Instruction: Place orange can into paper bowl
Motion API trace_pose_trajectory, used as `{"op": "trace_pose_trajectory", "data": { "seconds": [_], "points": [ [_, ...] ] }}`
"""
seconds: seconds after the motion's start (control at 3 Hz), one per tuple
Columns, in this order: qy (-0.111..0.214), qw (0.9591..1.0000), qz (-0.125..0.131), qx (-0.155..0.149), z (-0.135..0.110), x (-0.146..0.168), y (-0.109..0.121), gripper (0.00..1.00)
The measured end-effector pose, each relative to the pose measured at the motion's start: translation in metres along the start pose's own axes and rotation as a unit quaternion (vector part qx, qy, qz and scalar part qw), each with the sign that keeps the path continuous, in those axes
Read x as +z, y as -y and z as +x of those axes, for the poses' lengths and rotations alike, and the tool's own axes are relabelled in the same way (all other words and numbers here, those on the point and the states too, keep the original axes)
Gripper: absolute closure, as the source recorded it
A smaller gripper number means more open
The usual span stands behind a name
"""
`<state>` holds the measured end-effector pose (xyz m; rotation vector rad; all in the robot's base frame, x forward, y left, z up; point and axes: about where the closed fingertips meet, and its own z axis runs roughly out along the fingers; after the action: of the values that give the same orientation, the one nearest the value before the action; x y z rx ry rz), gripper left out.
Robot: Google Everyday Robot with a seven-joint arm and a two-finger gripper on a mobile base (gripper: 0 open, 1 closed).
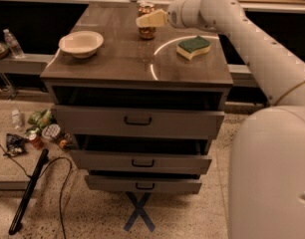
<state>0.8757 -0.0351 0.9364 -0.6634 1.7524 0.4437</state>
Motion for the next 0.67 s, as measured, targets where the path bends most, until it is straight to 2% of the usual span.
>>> {"op": "trace_pose_trajectory", "data": {
  "seconds": [0.33, 0.67],
  "points": [
    [0.012, 0.9998, 0.014, 0.009, -0.012, 0.040, 0.011, 0.03],
    [0.013, 0.9996, 0.019, 0.017, -0.017, 0.060, 0.012, 0.25]
  ]
}}
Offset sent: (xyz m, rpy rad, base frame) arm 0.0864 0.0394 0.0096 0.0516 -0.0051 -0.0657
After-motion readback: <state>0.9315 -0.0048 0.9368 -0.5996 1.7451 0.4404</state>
